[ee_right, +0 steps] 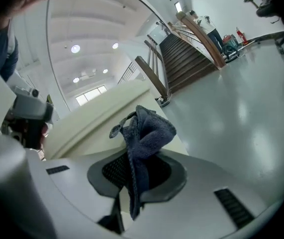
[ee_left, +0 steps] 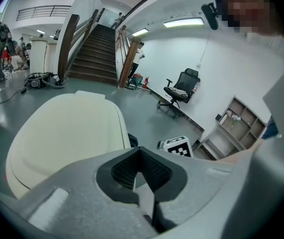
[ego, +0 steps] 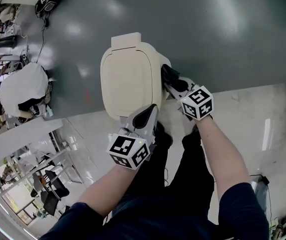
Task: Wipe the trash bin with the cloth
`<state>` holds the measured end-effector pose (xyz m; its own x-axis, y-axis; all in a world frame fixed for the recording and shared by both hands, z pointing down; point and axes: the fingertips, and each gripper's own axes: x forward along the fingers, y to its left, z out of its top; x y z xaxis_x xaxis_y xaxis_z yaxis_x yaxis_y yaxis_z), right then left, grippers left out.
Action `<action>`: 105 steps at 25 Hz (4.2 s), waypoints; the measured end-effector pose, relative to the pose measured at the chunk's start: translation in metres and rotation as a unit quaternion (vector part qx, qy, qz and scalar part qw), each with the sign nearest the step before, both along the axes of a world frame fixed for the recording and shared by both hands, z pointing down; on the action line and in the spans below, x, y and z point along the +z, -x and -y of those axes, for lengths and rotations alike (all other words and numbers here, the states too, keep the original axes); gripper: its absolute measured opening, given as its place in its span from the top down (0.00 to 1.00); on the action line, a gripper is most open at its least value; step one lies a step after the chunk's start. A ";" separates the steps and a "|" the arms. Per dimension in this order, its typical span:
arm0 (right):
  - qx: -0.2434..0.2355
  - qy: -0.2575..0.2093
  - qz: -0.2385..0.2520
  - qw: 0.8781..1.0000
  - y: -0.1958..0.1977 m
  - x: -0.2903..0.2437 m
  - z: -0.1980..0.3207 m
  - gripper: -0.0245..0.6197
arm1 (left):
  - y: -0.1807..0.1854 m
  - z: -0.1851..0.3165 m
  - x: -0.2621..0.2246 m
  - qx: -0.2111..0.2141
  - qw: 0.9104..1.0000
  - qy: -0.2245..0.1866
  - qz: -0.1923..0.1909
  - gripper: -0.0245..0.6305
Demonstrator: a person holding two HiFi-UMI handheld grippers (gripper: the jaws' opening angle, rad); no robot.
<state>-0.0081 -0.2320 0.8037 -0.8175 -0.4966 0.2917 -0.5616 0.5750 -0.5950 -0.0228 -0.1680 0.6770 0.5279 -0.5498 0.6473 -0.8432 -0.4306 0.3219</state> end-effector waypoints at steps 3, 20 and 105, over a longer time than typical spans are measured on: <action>0.002 -0.021 0.014 1.000 0.001 -0.038 -0.017 0.87 | 0.003 0.000 0.000 -0.006 1.000 0.008 -0.005 0.96; 0.057 0.055 -0.033 0.996 0.006 0.133 -0.025 0.87 | -0.010 -0.008 -0.009 0.034 0.999 -0.010 -0.024 0.96; -0.016 -0.233 -0.024 0.972 0.058 -0.562 -0.248 0.87 | 0.057 -0.173 -0.440 0.125 0.939 -0.275 -0.166 0.96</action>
<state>-0.0664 0.0163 0.2417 -0.8254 -0.5590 0.0788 -0.5600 0.7932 -0.2391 -0.0803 0.0050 0.2367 0.8072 -0.5849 0.0796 -0.5865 -0.7794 0.2203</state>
